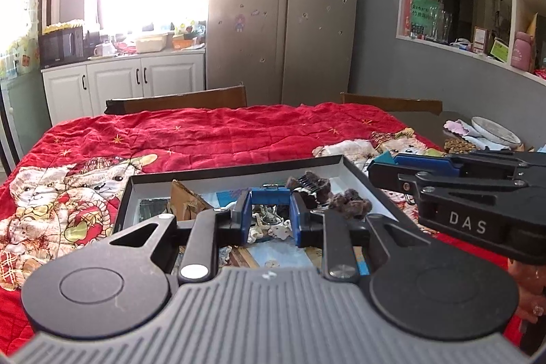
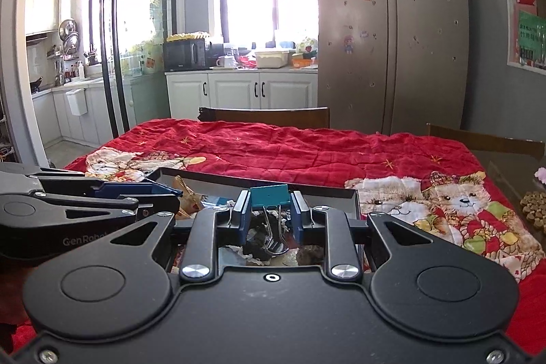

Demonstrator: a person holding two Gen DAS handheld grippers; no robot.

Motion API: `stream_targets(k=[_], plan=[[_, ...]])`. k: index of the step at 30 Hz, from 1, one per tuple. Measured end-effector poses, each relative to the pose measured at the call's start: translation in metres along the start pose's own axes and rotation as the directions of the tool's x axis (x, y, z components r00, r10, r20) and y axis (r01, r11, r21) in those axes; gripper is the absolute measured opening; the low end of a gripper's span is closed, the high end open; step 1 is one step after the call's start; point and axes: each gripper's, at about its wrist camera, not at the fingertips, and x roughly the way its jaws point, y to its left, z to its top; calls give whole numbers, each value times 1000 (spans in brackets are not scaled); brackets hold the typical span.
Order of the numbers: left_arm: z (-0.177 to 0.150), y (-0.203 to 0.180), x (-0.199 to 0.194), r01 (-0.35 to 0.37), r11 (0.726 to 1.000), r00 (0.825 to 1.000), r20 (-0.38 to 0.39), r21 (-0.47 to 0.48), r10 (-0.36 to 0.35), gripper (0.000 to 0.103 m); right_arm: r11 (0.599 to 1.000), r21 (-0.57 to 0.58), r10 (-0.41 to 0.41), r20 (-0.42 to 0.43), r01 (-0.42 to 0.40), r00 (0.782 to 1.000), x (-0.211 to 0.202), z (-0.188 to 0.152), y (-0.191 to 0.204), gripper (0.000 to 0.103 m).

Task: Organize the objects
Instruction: 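Carry both binder clips over the box and lower them inside, then open both tools to release the binder clips into the box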

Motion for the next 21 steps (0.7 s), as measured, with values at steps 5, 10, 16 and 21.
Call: stream_targets(k=[5,10,16,21], plan=[[-1,4,15,-8,1000,1000,-21,-8,8,26,1000,14,-3,-20,4,1000,15,-3,-4,23],[-4,8,28,-16,1000,999,-43,-15,15,26,999,31,-5,-43,6,999,29,-8,-9,23],[-11,10,44,-23,1000,997,-79,-8,23,27,999,44,0,-81,3,997,47,-17,-12,23],[-16,11,52,-24,1000,995,-100,-2,24,27,999,43,1,-105,3,994,57,-24,-13,23]])
